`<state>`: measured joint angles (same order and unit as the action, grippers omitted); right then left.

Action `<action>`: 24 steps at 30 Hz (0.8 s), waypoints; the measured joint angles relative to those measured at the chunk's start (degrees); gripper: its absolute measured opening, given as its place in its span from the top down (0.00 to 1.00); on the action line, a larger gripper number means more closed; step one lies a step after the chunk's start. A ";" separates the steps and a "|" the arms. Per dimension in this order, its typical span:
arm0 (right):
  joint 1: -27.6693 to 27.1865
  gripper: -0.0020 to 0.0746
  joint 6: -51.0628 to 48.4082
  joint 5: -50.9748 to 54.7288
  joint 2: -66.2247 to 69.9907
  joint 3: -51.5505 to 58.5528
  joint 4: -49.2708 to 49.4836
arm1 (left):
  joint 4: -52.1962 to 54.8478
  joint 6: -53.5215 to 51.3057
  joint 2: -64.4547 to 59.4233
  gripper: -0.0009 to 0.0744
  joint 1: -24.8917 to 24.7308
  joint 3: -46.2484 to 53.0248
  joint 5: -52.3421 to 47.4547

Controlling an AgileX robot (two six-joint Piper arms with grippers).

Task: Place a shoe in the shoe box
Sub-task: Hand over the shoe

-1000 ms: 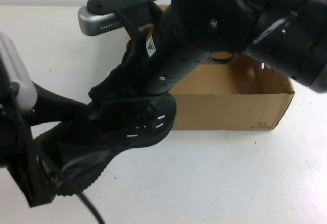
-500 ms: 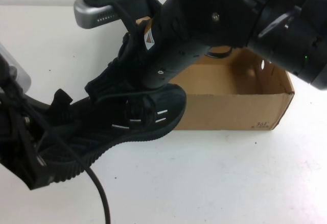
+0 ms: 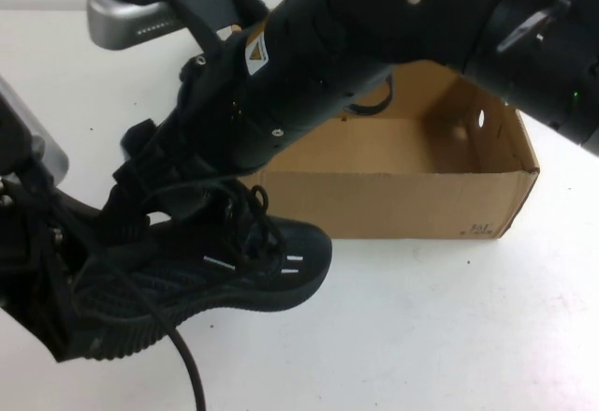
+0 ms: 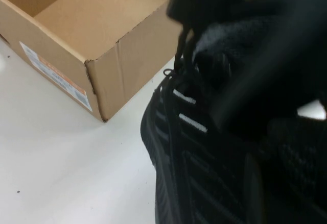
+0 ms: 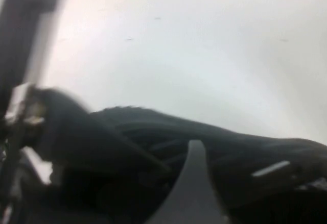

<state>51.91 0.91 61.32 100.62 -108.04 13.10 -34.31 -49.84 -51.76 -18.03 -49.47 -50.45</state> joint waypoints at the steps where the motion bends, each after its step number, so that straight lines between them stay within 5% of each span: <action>1: 0.00 0.31 -1.24 0.00 -0.11 0.00 0.82 | 0.00 0.00 0.00 0.91 0.00 0.00 0.00; 16: -0.38 0.27 -37.53 7.21 -12.48 -2.26 -6.29 | -7.44 -17.97 0.00 0.92 0.00 0.00 -2.00; 24: -10.56 0.28 -47.87 10.70 -15.66 1.02 4.33 | -17.04 -30.35 0.00 0.92 5.31 0.00 -7.26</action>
<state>41.35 -46.95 72.02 84.97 -107.03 17.43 -51.36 -80.20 -51.76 -12.72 -49.47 -57.71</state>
